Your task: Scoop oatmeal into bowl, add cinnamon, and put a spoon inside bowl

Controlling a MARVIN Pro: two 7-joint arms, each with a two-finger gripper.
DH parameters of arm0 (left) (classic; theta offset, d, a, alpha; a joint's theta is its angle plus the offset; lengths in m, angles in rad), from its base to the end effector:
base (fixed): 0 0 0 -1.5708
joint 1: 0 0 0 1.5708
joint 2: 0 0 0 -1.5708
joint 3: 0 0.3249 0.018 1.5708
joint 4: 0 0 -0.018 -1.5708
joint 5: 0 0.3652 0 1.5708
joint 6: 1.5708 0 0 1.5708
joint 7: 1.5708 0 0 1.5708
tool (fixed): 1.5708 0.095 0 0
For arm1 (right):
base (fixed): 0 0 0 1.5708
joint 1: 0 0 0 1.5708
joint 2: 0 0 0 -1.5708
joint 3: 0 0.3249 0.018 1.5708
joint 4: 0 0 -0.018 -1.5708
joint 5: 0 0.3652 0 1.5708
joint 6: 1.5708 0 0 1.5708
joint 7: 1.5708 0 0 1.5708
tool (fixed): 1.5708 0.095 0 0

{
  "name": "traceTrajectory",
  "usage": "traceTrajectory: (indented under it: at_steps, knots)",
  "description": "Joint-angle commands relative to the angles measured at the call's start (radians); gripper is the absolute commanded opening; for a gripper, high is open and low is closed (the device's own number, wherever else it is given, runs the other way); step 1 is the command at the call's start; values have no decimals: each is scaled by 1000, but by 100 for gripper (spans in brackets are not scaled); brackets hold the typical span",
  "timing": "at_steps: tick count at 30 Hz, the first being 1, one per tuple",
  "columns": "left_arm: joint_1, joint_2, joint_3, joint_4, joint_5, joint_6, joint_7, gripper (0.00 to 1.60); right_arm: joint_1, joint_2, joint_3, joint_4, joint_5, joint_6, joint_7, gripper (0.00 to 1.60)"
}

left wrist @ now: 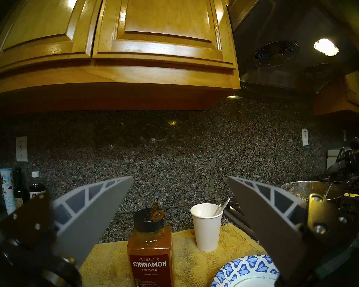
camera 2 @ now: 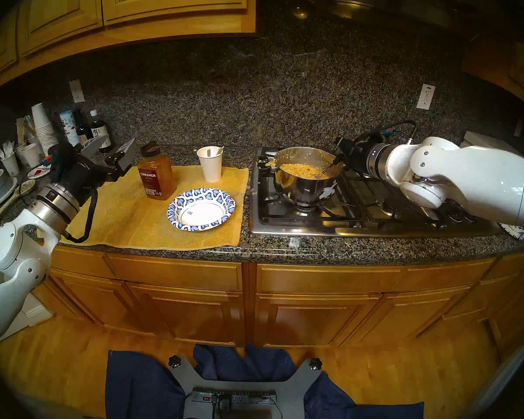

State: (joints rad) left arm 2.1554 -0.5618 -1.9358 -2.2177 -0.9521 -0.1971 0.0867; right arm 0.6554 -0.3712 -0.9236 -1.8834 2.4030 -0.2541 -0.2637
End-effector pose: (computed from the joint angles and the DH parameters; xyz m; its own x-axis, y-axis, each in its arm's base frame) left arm 0.3557 0.1352 -0.1129 -0.2625 0.0184 0.9648 -0.2745 -0.9599 -0.0564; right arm 0.5009 -0.1174 -0.0859 0.3449 -0.5223 0.7799 -0.0326 -0.8371 -0.5461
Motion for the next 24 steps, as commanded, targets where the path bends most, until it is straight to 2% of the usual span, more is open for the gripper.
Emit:
traceTrajectory:
  at_steps: [1,11,16,24]
  knots:
    - [-17,0,-23,-12,2,-12,-1,160,14,-5,56,25,24,-82,38,0]
    - [-18,1,-22,-12,2,-12,-1,160,42,32,71,18,46,-136,52,0]
    - [-18,1,-22,-12,2,-12,-1,160,39,51,90,7,90,-158,71,0]
    - [-18,1,-22,-12,2,-12,-1,160,34,37,99,11,111,-185,82,0]
